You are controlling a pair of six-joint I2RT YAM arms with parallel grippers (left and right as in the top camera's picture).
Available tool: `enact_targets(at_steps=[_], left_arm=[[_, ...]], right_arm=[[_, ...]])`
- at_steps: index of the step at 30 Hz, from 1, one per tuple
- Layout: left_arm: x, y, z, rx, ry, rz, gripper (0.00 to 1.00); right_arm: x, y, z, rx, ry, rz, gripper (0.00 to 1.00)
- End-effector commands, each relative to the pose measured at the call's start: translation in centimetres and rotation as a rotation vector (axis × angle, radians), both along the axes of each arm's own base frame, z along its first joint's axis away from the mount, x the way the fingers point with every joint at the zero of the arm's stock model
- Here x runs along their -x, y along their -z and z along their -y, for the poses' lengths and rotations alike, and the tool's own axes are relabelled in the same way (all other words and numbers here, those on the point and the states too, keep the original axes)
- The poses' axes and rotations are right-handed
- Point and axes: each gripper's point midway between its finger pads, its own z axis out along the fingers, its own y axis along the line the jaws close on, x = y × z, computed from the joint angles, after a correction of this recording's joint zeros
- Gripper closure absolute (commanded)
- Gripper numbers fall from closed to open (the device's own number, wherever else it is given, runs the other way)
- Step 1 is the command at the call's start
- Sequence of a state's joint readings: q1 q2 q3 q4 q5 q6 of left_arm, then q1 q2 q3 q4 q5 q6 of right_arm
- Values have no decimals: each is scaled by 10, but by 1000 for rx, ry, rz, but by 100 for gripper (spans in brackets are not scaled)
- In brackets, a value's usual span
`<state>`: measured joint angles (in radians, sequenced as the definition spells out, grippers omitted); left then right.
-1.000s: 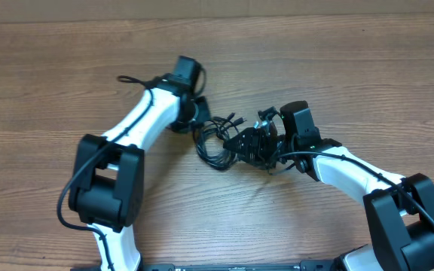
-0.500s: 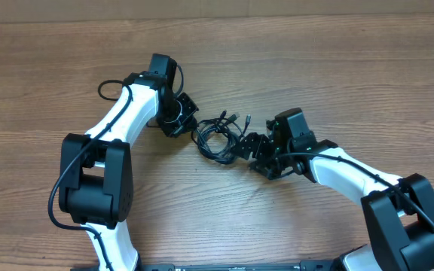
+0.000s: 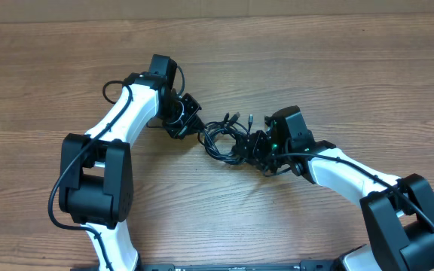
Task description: Untangle cables
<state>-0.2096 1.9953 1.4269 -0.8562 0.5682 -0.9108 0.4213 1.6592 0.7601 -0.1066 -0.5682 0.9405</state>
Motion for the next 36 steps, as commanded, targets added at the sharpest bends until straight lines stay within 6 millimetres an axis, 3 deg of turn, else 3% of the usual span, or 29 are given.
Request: enact_targets(at_steps=[1, 5, 15, 26, 33, 36], left_arm=[[-3, -24, 12, 67, 37, 57, 96], [-3, -24, 12, 67, 68, 79, 96], [-5, -26, 18, 76, 220, 201, 96], [7, -24, 60, 50, 379, 287, 96], [23, -20, 78, 18, 492, 317, 96], [28, -15, 75, -23, 516, 307, 96]], right_arm=[[-3, -8, -2, -13, 31, 1, 81], [-8, -9, -1, -12, 56, 6, 96], [-9, -10, -1, -21, 70, -3, 96], [-13, -13, -3, -39, 90, -1, 96], [-14, -13, -2, -39, 101, -8, 96], [-15, -14, -2, -46, 121, -17, 96]])
